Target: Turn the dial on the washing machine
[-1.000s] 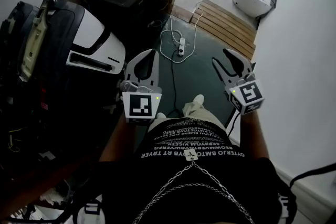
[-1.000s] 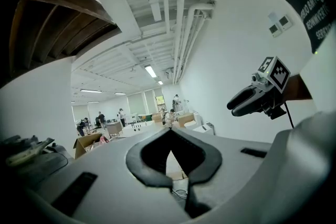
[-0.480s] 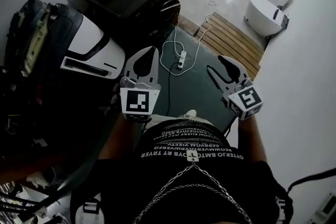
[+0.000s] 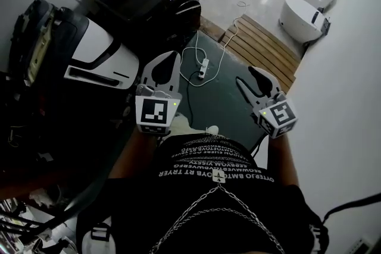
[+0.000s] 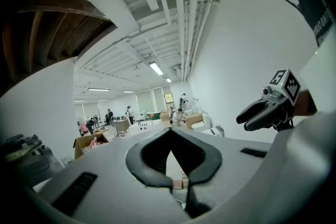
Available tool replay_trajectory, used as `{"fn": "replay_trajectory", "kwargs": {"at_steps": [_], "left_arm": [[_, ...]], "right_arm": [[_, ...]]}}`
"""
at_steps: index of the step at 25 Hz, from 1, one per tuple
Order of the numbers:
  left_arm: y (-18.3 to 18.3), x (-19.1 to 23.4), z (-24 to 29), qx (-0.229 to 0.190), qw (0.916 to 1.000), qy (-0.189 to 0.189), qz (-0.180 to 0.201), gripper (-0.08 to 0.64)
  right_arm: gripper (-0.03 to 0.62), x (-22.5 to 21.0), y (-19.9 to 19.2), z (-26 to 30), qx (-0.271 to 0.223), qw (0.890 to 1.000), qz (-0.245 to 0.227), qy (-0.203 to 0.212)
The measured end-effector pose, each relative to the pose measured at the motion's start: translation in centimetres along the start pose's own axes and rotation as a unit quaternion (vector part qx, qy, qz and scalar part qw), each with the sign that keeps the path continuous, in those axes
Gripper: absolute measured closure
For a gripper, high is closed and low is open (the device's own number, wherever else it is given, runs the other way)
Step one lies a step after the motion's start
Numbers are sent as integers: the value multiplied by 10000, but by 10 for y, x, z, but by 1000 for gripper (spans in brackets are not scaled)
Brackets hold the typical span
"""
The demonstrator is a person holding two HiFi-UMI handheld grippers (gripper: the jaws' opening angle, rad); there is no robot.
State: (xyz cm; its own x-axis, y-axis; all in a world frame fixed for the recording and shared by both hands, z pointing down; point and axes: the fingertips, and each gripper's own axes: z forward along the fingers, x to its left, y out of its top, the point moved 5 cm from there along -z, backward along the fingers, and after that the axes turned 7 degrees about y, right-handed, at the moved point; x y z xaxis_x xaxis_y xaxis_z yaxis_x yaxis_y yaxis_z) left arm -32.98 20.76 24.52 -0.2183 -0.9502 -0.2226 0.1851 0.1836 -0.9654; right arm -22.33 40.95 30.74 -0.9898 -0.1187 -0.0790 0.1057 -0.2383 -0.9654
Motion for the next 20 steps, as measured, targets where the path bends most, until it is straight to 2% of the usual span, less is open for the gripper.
{"fn": "replay_trajectory", "kwargs": {"at_steps": [10, 20], "left_arm": [[-26, 4, 39, 51, 9997, -211, -94, 555], [-21, 36, 134, -15, 9979, -588, -280, 555]], "right_arm": [[397, -34, -16, 12, 167, 9993, 185, -262], [397, -88, 2, 67, 348, 9974, 258, -575]]}}
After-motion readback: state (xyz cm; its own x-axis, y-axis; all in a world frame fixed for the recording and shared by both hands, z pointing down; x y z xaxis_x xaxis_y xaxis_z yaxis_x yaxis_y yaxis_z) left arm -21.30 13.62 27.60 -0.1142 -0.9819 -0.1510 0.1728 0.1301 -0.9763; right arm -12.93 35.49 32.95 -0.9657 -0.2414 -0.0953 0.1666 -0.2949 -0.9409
